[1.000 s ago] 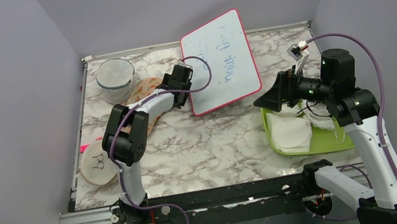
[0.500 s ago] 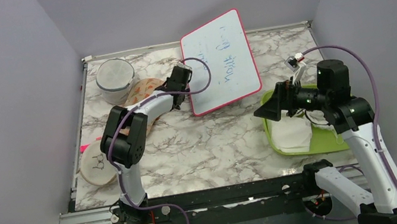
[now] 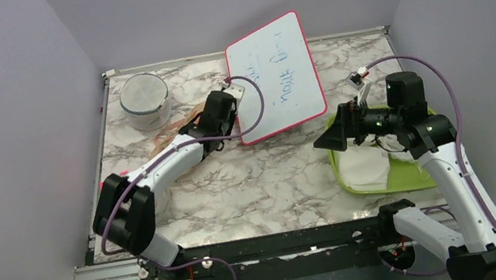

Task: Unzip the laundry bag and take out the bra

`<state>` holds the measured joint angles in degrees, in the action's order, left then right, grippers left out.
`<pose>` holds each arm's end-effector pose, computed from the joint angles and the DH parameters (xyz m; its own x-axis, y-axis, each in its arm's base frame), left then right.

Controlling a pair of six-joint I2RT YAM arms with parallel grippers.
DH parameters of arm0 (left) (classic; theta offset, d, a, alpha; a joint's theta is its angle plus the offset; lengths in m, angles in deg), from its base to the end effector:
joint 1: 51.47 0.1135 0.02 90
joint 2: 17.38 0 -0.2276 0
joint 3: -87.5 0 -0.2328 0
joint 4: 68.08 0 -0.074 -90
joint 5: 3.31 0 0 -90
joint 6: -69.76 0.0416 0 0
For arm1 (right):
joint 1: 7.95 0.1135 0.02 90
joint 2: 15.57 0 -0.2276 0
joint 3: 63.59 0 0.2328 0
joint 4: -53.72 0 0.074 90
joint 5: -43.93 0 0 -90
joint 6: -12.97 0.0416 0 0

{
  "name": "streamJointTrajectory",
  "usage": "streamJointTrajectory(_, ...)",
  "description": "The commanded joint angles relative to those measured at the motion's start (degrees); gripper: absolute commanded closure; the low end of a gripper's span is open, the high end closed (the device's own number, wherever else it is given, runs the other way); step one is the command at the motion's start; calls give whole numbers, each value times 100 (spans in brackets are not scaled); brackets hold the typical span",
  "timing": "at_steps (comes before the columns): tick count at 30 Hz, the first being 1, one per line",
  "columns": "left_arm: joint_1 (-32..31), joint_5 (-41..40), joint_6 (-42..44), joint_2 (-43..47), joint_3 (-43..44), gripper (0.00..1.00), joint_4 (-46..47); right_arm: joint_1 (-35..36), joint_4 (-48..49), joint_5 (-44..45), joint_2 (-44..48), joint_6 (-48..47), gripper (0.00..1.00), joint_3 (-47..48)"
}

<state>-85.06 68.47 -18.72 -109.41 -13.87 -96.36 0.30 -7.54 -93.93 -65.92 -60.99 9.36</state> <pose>0.2898 -0.1769 0.2115 -0.5450 0.3922 -0.7411 0.3456 0.9104 0.2277 0.1631 0.0548 0.3145 -0.7791 0.0744 -0.6225 -0.4724 0.5831 0.6609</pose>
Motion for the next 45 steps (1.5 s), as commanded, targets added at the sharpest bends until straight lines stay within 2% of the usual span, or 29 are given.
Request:
streamJointTrajectory(1,-87,1171,-621,1062,-642,100,-161,199,347,-269,-116,-239,2,-78)
streamJointTrajectory(7,-168,2247,-662,2253,-1388,100,-243,934,999,7,-571,-160,6,-163)
streamJointTrajectory(12,-262,2654,-570,2934,-1886,100,5,2413,1685,1244,-1186,-24,8,-192)
streamJointTrajectory(14,-335,2730,-494,3096,-2002,100,98,2663,2162,1443,-1408,-9,9,-325)
streamJointTrajectory(16,-424,2731,-424,3179,-2028,100,104,2819,2673,1508,-1668,8,14,-466)
streamJointTrajectory(19,-512,2812,-327,3268,-2081,100,155,2960,3670,1351,-1972,-162,27,-740)
streamJointTrajectory(22,-649,2779,-268,3273,-2121,100,165,3058,4657,1136,-2231,-435,35,-950)
streamJointTrajectory(28,-860,2670,-232,3186,-2118,100,123,3121,6117,1048,-2732,-939,43,-1275)
streamJointTrajectory(34,-972,2516,-216,3251,-2142,100,121,3121,6860,1113,-3160,-1044,51,-1591)
streamJointTrajectory(45,-1023,2384,-143,3255,-2138,100,112,3119,7561,1326,-3344,-969,57,-2117)
